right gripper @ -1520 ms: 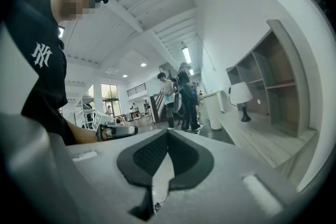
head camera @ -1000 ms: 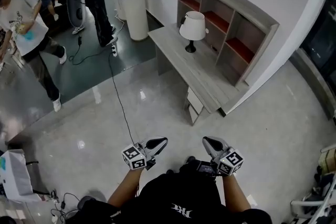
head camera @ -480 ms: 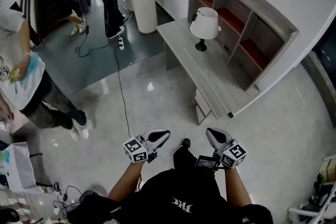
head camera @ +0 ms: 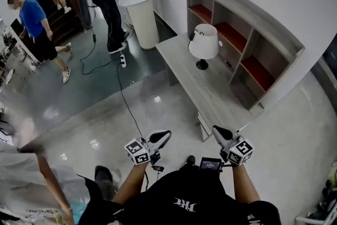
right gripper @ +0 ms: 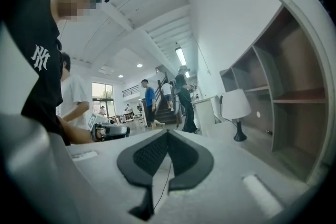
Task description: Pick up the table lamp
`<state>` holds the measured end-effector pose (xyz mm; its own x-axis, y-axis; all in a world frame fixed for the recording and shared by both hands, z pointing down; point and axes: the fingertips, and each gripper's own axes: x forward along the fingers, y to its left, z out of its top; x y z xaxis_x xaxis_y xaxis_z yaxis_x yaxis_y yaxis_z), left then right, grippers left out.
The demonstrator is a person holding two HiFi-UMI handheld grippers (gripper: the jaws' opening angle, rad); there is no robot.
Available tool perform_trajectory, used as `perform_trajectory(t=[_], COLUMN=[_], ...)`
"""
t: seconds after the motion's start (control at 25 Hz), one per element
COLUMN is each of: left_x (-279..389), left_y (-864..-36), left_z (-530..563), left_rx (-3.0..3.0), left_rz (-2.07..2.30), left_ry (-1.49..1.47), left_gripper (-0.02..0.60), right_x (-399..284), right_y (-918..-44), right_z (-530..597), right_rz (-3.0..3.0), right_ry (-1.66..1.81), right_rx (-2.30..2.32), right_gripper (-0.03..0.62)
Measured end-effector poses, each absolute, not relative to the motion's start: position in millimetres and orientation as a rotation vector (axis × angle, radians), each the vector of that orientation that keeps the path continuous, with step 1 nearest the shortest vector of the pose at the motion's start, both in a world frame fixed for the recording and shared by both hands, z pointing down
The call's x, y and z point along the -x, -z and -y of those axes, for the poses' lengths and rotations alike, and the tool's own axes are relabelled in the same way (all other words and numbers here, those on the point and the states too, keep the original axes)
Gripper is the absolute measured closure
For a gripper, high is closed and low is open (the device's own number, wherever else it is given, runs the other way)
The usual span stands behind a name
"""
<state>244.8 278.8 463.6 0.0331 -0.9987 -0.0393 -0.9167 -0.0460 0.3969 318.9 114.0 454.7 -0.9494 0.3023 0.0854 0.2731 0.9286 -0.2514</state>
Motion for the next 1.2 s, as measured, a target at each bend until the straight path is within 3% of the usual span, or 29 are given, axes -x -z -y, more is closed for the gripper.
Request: perform_trajectory(t=[0.92,1.2], left_x=[-122.2,-55.8], left_y=[-481.6,-487.4], left_z=[-202.6,-190.3], left_rx=[-2.015,-2.071], left_rz=[1.93,1.854], left_ry=[0.418,0.448], left_gripper=[0.58,0.58], right_x=[-190.2,-142.1], right_y=[-480.5,-482.0], right_z=[-44.1,-35.0], right_rz=[2.917,2.928], right_ry=[-0.384,-0.37], right_rx=[0.463,0.339], right_gripper=[0.591,0.591])
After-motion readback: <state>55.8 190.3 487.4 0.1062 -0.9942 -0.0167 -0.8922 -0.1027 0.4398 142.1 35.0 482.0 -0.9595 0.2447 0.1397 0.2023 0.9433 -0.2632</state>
